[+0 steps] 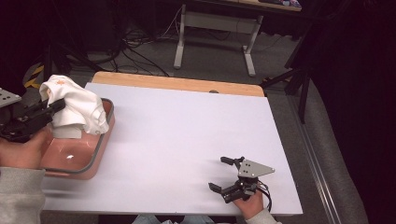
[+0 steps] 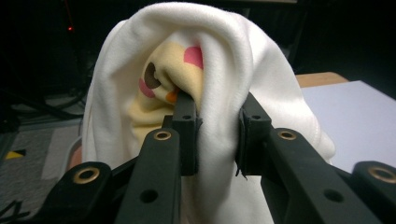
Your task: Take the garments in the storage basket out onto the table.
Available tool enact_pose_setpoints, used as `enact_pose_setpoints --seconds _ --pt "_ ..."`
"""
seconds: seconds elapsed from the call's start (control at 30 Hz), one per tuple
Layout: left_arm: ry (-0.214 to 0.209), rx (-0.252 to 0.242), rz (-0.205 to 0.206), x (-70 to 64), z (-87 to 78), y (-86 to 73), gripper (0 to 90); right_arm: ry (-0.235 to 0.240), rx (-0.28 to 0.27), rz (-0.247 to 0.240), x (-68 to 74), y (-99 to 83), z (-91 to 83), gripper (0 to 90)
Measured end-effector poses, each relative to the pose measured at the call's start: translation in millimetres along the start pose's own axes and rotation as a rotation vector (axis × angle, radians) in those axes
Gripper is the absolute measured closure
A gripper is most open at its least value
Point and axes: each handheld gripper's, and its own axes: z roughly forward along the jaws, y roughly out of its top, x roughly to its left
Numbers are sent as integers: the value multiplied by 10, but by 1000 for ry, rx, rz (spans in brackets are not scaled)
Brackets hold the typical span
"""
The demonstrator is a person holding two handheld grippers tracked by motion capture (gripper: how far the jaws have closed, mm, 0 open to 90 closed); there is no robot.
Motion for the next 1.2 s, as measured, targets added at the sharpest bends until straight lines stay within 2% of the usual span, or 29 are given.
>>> enact_pose_setpoints --seconds 0.3,0.63,0.9,1.2 --pt "-66 -28 19 -195 33 53 739 0 -2 -2 2 2 -3 0" --pt "-145 -55 32 -495 119 120 734 1 -4 -4 3 3 -8 0" --pt "-212 -55 40 -745 230 126 731 1 -4 -2 3 1 -9 0" --pt "-308 -56 29 -1018 403 84 731 0 -5 -3 3 1 -15 0"
